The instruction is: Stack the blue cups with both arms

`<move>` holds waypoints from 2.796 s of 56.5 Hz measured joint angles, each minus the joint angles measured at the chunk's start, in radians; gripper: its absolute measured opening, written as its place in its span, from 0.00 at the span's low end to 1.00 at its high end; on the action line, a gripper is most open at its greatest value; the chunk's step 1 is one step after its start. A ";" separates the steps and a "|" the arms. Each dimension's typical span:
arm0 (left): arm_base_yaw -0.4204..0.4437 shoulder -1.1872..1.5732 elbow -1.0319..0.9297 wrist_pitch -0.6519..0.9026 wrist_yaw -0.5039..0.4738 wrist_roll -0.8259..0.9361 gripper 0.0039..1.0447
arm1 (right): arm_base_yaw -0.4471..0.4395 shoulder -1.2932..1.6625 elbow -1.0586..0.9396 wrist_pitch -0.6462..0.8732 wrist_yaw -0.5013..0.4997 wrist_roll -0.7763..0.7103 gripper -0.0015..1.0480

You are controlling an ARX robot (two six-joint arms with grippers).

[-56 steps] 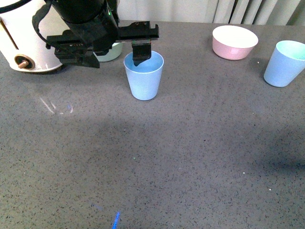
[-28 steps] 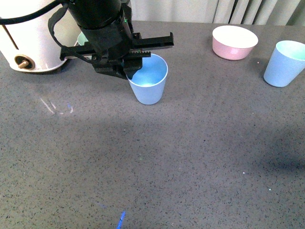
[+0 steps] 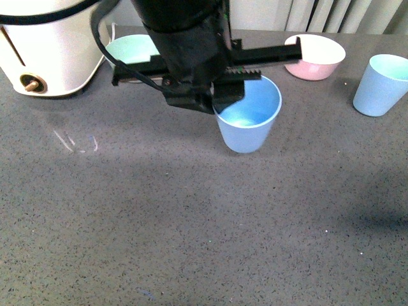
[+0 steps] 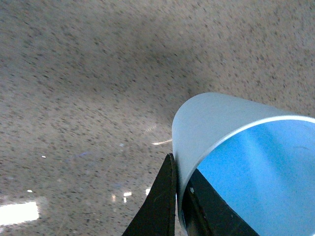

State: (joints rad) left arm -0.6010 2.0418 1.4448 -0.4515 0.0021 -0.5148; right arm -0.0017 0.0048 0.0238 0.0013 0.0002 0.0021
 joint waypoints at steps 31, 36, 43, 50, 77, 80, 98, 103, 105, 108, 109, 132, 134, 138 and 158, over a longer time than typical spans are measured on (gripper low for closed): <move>-0.089 0.087 0.017 0.027 -0.053 -0.015 0.11 | 0.000 0.000 0.000 0.000 0.000 0.000 0.91; -0.089 0.087 0.019 0.028 -0.052 -0.015 0.23 | 0.000 0.000 0.000 0.000 0.000 0.000 0.91; -0.088 0.086 0.022 0.035 -0.051 -0.015 0.38 | 0.000 0.000 0.000 0.000 0.000 0.000 0.91; -0.082 0.072 0.022 0.042 -0.048 -0.015 0.57 | 0.000 0.000 0.000 0.000 0.000 0.000 0.91; 0.074 -0.301 -0.266 0.261 -0.063 0.017 0.92 | 0.000 0.000 0.000 0.000 0.000 0.000 0.91; 0.099 -0.350 -0.303 0.290 -0.060 0.023 0.92 | 0.000 0.000 0.000 0.000 0.000 0.000 0.91; 0.296 -0.698 -0.842 1.176 -0.306 0.415 0.56 | 0.000 0.000 0.000 0.000 0.000 0.000 0.91; 0.332 -0.772 -0.942 1.241 -0.270 0.462 0.42 | 0.000 0.000 0.000 0.000 -0.001 0.000 0.91; 0.343 -0.793 -0.975 1.247 -0.259 0.470 0.37 | 0.000 0.000 0.000 0.000 -0.001 0.000 0.91; 0.365 -0.828 -1.035 1.255 -0.233 0.484 0.27 | 0.000 0.000 0.000 0.000 -0.001 0.000 0.91; 0.369 -0.833 -1.045 1.256 -0.231 0.486 0.25 | 0.000 0.000 0.000 0.000 -0.001 0.000 0.91; 0.486 -1.101 -1.286 1.226 -0.114 0.502 0.01 | 0.000 0.000 0.000 0.000 0.000 0.000 0.91; 0.491 -1.119 -1.296 1.218 -0.107 0.503 0.01 | 0.000 0.000 0.000 0.000 0.000 0.000 0.91; 0.502 -1.162 -1.318 1.196 -0.096 0.504 0.01 | 0.000 0.000 0.000 0.000 0.000 0.000 0.91; 0.597 -1.373 -1.426 1.102 -0.002 0.504 0.01 | 0.000 0.000 0.000 0.000 0.000 0.000 0.91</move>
State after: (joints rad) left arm -0.0040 0.6689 0.0189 0.6506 -0.0002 -0.0109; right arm -0.0017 0.0048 0.0238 0.0013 0.0002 0.0021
